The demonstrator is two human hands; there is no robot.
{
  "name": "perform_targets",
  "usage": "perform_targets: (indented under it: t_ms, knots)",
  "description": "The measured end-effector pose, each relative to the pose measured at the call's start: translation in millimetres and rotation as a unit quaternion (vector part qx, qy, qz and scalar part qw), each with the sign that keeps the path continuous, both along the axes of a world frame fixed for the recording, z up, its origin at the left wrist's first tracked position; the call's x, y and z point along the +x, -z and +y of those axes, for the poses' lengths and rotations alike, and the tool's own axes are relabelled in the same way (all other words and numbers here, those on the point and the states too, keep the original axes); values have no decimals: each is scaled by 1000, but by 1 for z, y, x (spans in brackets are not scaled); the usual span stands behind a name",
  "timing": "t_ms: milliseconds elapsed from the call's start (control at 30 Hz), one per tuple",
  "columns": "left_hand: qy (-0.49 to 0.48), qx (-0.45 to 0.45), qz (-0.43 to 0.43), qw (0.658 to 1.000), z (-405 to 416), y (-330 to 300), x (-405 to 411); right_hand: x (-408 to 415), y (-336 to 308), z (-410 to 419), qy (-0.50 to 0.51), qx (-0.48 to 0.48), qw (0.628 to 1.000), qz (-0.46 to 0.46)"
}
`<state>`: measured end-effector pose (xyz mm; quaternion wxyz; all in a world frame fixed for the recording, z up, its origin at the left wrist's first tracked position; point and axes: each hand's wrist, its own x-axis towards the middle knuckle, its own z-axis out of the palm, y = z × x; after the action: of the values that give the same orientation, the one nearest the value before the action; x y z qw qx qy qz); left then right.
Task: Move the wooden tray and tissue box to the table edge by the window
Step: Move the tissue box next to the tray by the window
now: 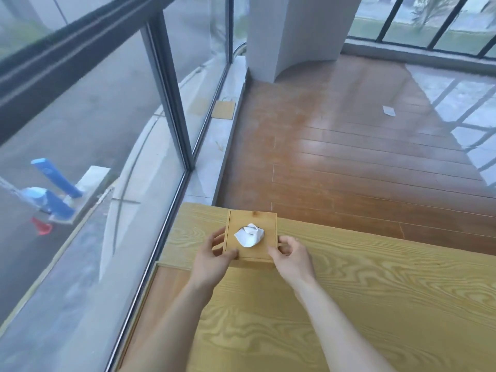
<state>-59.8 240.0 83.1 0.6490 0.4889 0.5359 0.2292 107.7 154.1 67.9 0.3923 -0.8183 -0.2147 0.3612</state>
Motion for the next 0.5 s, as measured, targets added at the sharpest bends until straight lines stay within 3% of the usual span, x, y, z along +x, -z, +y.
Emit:
perform_targets:
  t_ms: [500]
  knots:
    - [-35,4,21,999,98,48,-111,-114,45,107,-53,-35,998,14]
